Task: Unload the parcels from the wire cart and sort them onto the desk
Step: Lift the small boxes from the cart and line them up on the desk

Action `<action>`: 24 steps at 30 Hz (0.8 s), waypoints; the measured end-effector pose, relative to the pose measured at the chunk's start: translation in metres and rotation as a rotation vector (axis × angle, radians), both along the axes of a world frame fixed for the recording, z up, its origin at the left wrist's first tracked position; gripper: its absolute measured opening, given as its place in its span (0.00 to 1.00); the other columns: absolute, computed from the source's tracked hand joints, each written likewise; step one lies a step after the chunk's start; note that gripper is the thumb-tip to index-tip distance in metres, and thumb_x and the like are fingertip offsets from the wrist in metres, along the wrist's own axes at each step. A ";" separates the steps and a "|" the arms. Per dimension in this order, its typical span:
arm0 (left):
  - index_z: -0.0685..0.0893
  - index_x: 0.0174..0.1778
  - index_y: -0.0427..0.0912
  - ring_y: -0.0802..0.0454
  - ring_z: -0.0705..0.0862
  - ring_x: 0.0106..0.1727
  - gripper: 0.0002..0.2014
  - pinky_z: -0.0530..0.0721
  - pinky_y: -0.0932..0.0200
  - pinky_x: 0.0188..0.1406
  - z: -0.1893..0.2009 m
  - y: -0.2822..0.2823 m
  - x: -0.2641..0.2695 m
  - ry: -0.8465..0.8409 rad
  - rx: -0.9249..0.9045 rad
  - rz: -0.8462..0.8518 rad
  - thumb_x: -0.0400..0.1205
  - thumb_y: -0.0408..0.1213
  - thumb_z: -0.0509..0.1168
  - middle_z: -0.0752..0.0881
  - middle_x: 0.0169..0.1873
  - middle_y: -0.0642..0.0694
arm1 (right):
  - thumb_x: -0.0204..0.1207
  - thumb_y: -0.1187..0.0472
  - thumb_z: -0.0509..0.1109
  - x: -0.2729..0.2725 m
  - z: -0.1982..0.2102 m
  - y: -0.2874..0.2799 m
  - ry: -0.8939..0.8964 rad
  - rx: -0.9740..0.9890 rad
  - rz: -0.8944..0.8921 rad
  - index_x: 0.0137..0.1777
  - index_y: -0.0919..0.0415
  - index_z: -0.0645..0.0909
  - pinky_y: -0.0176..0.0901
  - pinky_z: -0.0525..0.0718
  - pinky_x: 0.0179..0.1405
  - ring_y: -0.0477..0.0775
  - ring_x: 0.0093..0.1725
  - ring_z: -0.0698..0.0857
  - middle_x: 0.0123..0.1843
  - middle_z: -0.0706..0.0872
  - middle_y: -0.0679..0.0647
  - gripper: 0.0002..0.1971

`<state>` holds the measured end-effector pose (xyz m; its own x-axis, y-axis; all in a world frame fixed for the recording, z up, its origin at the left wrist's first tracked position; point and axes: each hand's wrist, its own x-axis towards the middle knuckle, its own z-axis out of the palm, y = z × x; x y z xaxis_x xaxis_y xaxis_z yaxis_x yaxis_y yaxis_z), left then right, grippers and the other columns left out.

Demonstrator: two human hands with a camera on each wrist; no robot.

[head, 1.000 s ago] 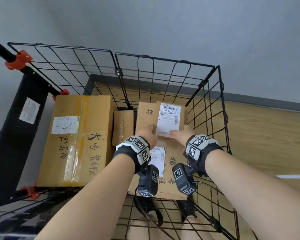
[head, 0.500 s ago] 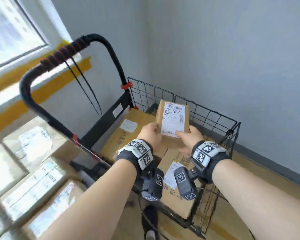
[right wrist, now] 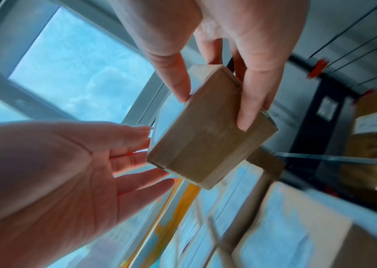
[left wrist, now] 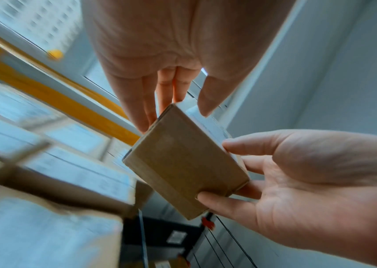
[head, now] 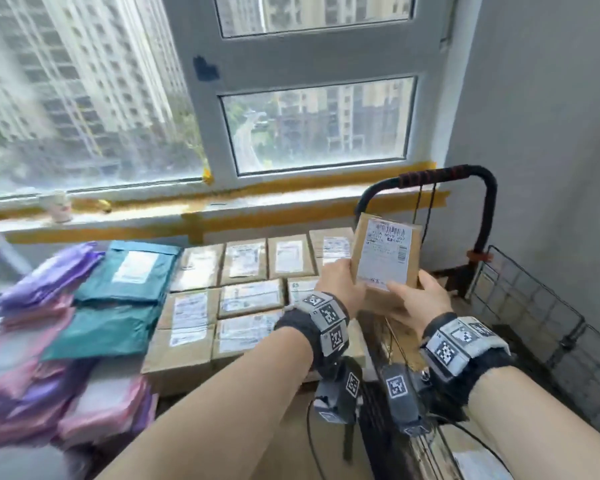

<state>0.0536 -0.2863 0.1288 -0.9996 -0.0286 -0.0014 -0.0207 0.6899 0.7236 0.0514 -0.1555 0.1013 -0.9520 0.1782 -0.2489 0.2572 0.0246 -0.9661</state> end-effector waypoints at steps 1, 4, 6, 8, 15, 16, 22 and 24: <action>0.76 0.66 0.38 0.48 0.81 0.55 0.16 0.78 0.64 0.46 0.003 -0.018 0.002 0.009 0.008 0.034 0.83 0.36 0.62 0.81 0.59 0.46 | 0.76 0.66 0.69 -0.001 0.001 -0.019 0.022 0.012 0.028 0.63 0.52 0.78 0.62 0.85 0.58 0.58 0.58 0.82 0.59 0.83 0.54 0.17; 0.76 0.67 0.38 0.47 0.83 0.58 0.16 0.81 0.60 0.53 0.008 -0.073 0.009 0.016 0.025 0.119 0.83 0.38 0.62 0.80 0.59 0.47 | 0.75 0.65 0.70 -0.007 0.005 -0.071 0.073 0.030 0.133 0.61 0.49 0.79 0.62 0.86 0.56 0.58 0.57 0.84 0.58 0.85 0.53 0.17; 0.76 0.66 0.38 0.47 0.83 0.57 0.16 0.80 0.60 0.52 0.010 -0.113 0.012 0.019 0.014 0.176 0.83 0.38 0.63 0.80 0.61 0.44 | 0.75 0.66 0.70 -0.010 0.010 -0.111 0.079 0.050 0.200 0.56 0.49 0.77 0.62 0.86 0.55 0.59 0.56 0.84 0.57 0.85 0.54 0.14; 0.77 0.66 0.38 0.48 0.82 0.53 0.16 0.78 0.62 0.48 0.010 -0.155 0.013 0.025 0.005 0.217 0.83 0.38 0.63 0.80 0.61 0.43 | 0.75 0.67 0.70 -0.015 0.015 -0.155 0.081 0.052 0.246 0.55 0.49 0.75 0.62 0.86 0.55 0.61 0.55 0.85 0.55 0.85 0.56 0.14; 0.78 0.65 0.39 0.46 0.82 0.58 0.16 0.80 0.58 0.54 0.001 -0.306 0.001 -0.005 -0.034 0.273 0.82 0.39 0.62 0.83 0.60 0.43 | 0.76 0.69 0.67 -0.032 0.012 -0.306 0.047 -0.001 0.288 0.54 0.51 0.73 0.64 0.85 0.56 0.61 0.53 0.83 0.48 0.82 0.54 0.13; 0.78 0.65 0.40 0.45 0.82 0.59 0.16 0.81 0.56 0.57 -0.001 -0.326 -0.003 -0.017 -0.049 0.272 0.82 0.40 0.62 0.83 0.60 0.42 | 0.76 0.69 0.67 -0.038 0.010 -0.326 0.039 0.005 0.291 0.53 0.52 0.74 0.64 0.85 0.56 0.60 0.54 0.83 0.48 0.82 0.54 0.12; 0.77 0.68 0.40 0.47 0.81 0.62 0.17 0.77 0.61 0.55 -0.017 -0.402 -0.026 -0.074 -0.038 0.203 0.84 0.38 0.61 0.82 0.64 0.43 | 0.73 0.65 0.67 -0.064 -0.010 -0.397 -0.020 0.072 0.278 0.64 0.53 0.78 0.62 0.85 0.57 0.61 0.56 0.85 0.59 0.86 0.57 0.19; 0.77 0.70 0.40 0.47 0.80 0.63 0.17 0.74 0.62 0.55 -0.023 -0.414 -0.035 -0.104 -0.020 0.185 0.84 0.38 0.60 0.82 0.65 0.43 | 0.75 0.66 0.65 -0.075 -0.012 -0.408 -0.043 0.116 0.294 0.65 0.54 0.78 0.62 0.84 0.59 0.62 0.58 0.84 0.60 0.85 0.57 0.18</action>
